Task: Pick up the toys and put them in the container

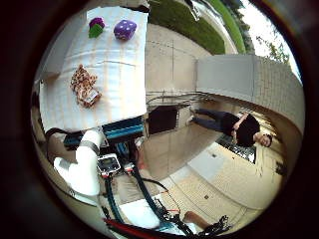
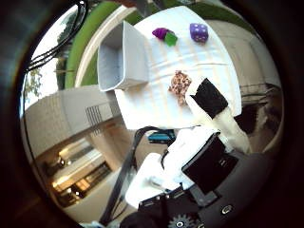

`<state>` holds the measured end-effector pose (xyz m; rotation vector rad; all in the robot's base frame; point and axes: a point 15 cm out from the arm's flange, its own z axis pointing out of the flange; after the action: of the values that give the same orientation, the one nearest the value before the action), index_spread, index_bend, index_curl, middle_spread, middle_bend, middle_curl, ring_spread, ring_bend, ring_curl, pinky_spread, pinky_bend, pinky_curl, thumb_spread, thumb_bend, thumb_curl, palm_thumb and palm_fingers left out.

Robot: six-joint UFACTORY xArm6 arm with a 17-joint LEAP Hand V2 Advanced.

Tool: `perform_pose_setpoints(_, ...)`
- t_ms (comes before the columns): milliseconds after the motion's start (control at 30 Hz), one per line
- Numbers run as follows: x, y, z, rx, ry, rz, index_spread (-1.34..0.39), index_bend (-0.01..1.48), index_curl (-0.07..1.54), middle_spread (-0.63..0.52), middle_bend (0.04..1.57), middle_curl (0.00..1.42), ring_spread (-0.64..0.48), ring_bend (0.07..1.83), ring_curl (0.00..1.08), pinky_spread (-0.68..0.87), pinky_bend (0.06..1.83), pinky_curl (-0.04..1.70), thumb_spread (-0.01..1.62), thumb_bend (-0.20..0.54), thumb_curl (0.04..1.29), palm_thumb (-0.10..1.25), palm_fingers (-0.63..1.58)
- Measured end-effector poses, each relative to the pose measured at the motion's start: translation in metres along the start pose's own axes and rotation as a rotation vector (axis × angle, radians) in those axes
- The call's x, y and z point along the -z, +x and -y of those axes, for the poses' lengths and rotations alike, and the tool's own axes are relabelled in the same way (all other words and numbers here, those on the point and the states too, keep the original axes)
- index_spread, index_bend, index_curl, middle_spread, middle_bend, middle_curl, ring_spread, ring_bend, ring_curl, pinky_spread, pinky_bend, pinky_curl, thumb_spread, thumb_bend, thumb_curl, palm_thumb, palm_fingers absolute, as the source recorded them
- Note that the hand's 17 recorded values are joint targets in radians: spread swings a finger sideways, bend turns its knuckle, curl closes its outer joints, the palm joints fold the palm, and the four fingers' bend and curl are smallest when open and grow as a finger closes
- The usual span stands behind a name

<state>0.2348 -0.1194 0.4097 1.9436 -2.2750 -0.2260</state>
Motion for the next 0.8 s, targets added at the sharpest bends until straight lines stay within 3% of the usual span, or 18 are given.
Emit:
perform_pose_setpoints(267,-0.013,-0.006,0.001,0.005,-0.028,0.011,-0.19,0.19,0.34,0.04,0.16,0.3,0.28,0.34,0.32,0.44,0.39,0.22,1.31,-0.017,0.34,0.7,0.27)
perform_pose_setpoints(600,-0.018,-0.121,0.014,0.177,-0.022,0.043,-0.17,0.17,0.32,0.05,0.17,0.31,0.28,0.35,0.33,0.42,0.42,0.22,1.32,-0.017,0.33,0.69,0.26)
perform_pose_setpoints(800,-0.064,-0.128,0.035,0.163,0.001,0.048,-0.16,0.16,0.31,0.05,0.17,0.31,0.28,0.36,0.33,0.43,0.46,0.23,1.32,-0.027,0.33,0.67,0.25)
